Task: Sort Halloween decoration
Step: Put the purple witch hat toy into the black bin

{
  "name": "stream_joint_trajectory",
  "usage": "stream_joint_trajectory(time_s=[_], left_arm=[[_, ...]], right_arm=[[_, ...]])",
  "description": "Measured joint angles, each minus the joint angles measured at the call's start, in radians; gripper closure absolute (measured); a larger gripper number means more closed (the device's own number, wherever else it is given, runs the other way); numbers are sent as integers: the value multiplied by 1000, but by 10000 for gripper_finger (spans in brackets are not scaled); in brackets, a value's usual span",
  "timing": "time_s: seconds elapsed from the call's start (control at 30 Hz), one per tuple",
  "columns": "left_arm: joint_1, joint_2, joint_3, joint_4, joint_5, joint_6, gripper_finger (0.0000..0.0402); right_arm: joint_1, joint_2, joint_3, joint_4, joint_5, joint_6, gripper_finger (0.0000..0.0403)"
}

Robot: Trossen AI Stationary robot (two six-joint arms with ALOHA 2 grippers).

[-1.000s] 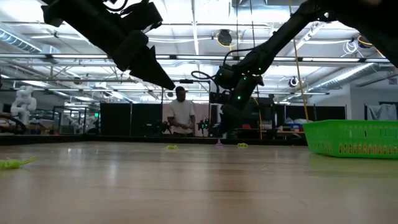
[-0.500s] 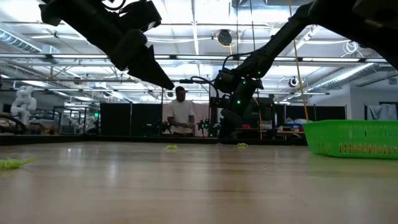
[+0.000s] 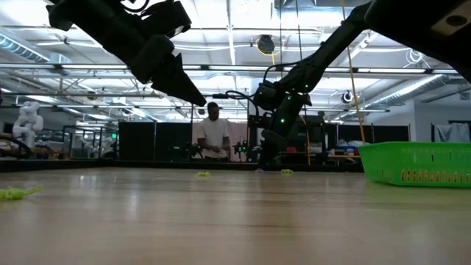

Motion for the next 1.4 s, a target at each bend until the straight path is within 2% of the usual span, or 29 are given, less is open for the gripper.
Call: stream_joint_trajectory(time_s=[0.1, 0.43, 0.6, 0.8, 1.0, 1.1, 1.2, 1.4], left_arm=[[0, 0, 0, 0, 0, 0, 210], [0, 0, 0, 1, 0, 0, 210], [0, 0, 0, 11, 0, 0, 210], [0, 0, 1, 34, 0, 0, 210], [-27, 0, 1, 55, 0, -2, 210], [-55, 0, 2, 101, 0, -2, 210], [-92, 0, 23, 107, 0, -23, 210], [-166, 0, 57, 107, 0, -84, 210]], right_arm=[[0, 0, 0, 0, 0, 1, 398], [4, -27, -1, -49, -20, 28, 402], [27, -115, -1, -156, -106, 57, 402], [115, -261, -1, -270, -111, 69, 403], [222, -438, -22, -337, -162, 114, 403], [277, -546, -95, -285, -159, 174, 403], [348, -664, -223, -185, -145, 259, 403], [546, -877, -563, 208, -17, 427, 403]])
